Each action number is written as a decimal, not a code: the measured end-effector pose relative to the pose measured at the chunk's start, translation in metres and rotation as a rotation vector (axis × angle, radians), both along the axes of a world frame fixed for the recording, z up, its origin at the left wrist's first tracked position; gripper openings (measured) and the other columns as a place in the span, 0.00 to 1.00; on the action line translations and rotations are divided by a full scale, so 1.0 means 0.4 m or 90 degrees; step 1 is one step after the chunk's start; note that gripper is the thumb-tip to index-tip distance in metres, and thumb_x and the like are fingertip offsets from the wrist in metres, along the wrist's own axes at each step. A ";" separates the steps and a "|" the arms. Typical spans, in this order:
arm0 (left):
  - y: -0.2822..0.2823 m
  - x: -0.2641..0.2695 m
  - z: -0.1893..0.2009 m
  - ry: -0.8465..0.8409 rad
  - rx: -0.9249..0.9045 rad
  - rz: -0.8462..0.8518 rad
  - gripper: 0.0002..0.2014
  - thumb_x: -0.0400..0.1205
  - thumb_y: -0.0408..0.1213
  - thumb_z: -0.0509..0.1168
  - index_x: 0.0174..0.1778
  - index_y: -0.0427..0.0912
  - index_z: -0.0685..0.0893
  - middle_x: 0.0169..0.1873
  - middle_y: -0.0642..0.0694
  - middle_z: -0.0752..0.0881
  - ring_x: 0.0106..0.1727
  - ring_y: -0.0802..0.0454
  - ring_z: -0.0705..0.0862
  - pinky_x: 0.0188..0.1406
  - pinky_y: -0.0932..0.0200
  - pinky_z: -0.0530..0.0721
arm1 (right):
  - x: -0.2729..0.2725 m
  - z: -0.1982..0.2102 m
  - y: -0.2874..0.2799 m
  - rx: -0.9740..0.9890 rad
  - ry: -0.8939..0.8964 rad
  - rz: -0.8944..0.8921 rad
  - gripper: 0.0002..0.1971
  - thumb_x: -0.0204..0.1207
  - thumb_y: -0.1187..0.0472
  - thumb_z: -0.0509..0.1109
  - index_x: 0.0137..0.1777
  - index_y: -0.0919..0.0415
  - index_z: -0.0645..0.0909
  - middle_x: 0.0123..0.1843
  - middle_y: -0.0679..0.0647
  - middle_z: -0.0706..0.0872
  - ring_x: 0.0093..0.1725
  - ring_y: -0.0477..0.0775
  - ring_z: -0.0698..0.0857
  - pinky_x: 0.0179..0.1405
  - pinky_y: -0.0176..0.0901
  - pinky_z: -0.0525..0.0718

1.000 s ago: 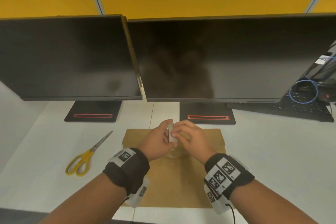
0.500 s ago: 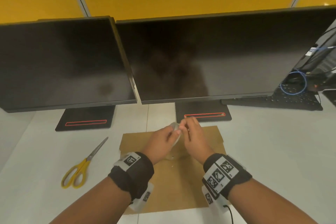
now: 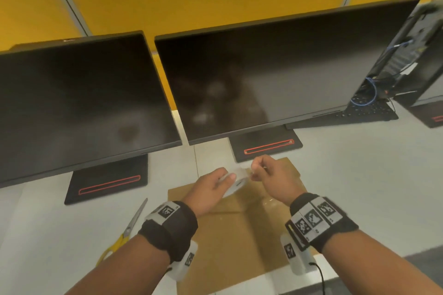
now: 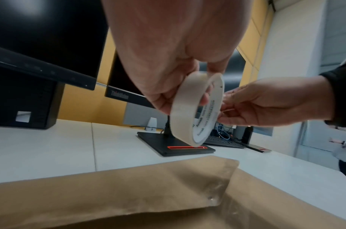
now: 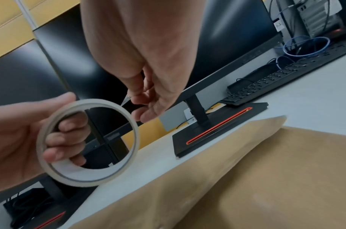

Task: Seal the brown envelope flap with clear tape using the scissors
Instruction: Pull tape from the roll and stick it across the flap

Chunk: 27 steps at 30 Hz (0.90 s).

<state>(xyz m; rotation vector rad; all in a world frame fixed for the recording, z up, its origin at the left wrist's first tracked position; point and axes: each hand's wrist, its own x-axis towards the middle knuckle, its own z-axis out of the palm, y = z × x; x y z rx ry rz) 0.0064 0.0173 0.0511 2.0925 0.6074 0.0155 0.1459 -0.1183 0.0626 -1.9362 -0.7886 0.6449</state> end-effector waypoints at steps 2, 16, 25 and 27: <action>0.004 -0.001 -0.003 0.004 0.013 -0.001 0.18 0.85 0.54 0.55 0.43 0.42 0.77 0.31 0.50 0.76 0.35 0.50 0.75 0.38 0.56 0.73 | -0.024 -0.022 0.010 0.009 0.032 -0.011 0.08 0.84 0.63 0.58 0.43 0.56 0.75 0.40 0.57 0.85 0.39 0.48 0.86 0.35 0.19 0.76; 0.030 -0.052 -0.024 0.030 -0.075 0.013 0.21 0.86 0.52 0.56 0.30 0.44 0.80 0.27 0.51 0.82 0.35 0.52 0.80 0.56 0.46 0.81 | 0.006 -0.069 -0.011 -0.037 0.017 -0.115 0.08 0.83 0.63 0.59 0.44 0.53 0.77 0.39 0.51 0.85 0.44 0.49 0.87 0.50 0.43 0.86; -0.060 0.021 -0.024 0.083 0.014 0.048 0.20 0.84 0.52 0.60 0.26 0.53 0.71 0.26 0.56 0.75 0.35 0.52 0.76 0.43 0.54 0.77 | 0.079 -0.090 -0.036 -0.119 -0.074 -0.058 0.10 0.80 0.68 0.59 0.41 0.55 0.75 0.37 0.46 0.79 0.40 0.47 0.81 0.37 0.27 0.75; -0.065 0.037 -0.021 0.130 0.086 0.039 0.23 0.84 0.53 0.60 0.22 0.52 0.69 0.24 0.54 0.71 0.32 0.52 0.74 0.36 0.57 0.70 | 0.105 -0.098 -0.041 -0.120 -0.064 -0.065 0.13 0.80 0.68 0.58 0.38 0.49 0.74 0.40 0.49 0.82 0.44 0.52 0.84 0.45 0.40 0.79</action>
